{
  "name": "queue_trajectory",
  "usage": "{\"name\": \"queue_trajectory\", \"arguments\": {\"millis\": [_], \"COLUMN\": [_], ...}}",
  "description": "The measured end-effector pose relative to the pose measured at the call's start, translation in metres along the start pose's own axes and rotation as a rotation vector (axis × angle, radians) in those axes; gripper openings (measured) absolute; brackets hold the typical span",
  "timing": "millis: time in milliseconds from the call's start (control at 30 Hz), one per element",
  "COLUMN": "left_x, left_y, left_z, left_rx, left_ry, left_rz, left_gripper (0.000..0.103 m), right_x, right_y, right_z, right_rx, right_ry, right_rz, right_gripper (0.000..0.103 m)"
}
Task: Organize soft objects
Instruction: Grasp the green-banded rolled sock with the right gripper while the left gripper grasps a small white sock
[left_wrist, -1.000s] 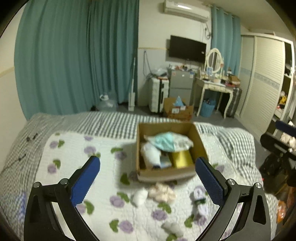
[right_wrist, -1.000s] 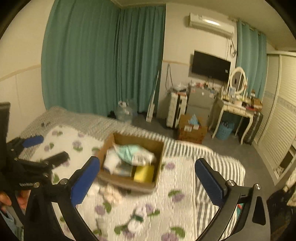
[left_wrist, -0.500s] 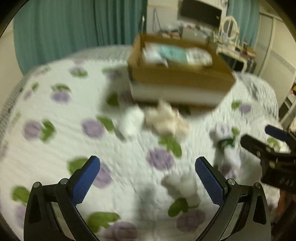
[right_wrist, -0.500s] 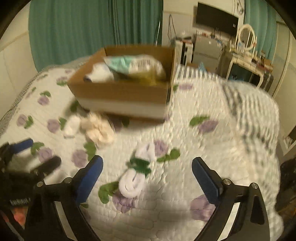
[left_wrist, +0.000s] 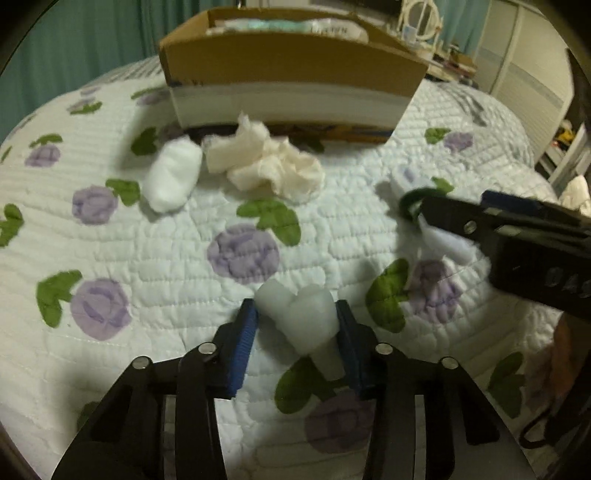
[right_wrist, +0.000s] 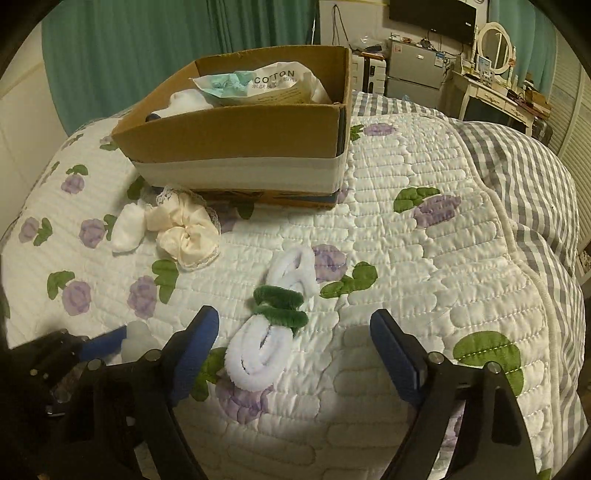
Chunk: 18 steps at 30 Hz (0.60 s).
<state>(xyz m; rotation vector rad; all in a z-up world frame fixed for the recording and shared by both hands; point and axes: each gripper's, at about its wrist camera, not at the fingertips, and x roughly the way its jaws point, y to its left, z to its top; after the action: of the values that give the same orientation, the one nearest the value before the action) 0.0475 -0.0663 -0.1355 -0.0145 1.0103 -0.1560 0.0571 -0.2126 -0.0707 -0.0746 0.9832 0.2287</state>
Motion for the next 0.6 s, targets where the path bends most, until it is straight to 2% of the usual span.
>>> {"name": "queue_trajectory", "arguments": {"millis": [33, 133, 233, 333, 367, 400, 433, 600], "left_x": [-0.003, -0.012, -0.019, -0.02, -0.019, -0.017, -0.016, -0.024], "left_y": [0.001, 0.01, 0.019, 0.029, 0.031, 0.033, 0.034, 0.034], "left_z": [0.001, 0.011, 0.022, 0.028, 0.028, 0.027, 0.026, 0.022], "left_rx": [-0.002, -0.022, -0.022, -0.036, -0.042, -0.049, -0.049, -0.049], "left_ry": [-0.005, -0.019, -0.056, -0.081, -0.082, -0.077, -0.073, -0.082], "left_rz": [-0.003, -0.016, 0.015, 0.029, 0.024, 0.013, 0.007, -0.038], "left_gripper": [0.028, 0.027, 0.027, 0.027, 0.027, 0.027, 0.027, 0.027], "right_x": [0.001, 0.008, 0.022, 0.031, 0.033, 0.035, 0.035, 0.023], "right_y": [0.001, 0.003, 0.007, 0.011, 0.011, 0.011, 0.011, 0.013], "right_z": [0.0, 0.003, 0.004, 0.003, 0.003, 0.003, 0.002, 0.0], "right_rx": [-0.001, -0.008, -0.021, -0.034, -0.036, -0.035, -0.033, -0.033], "right_ry": [0.001, 0.011, 0.043, 0.073, 0.075, 0.081, 0.082, 0.032], "right_rz": [0.0, 0.008, 0.003, 0.003, 0.003, 0.002, 0.003, 0.013], "right_gripper": [0.084, 0.078, 0.072, 0.061, 0.051, 0.035, 0.031, 0.027]}}
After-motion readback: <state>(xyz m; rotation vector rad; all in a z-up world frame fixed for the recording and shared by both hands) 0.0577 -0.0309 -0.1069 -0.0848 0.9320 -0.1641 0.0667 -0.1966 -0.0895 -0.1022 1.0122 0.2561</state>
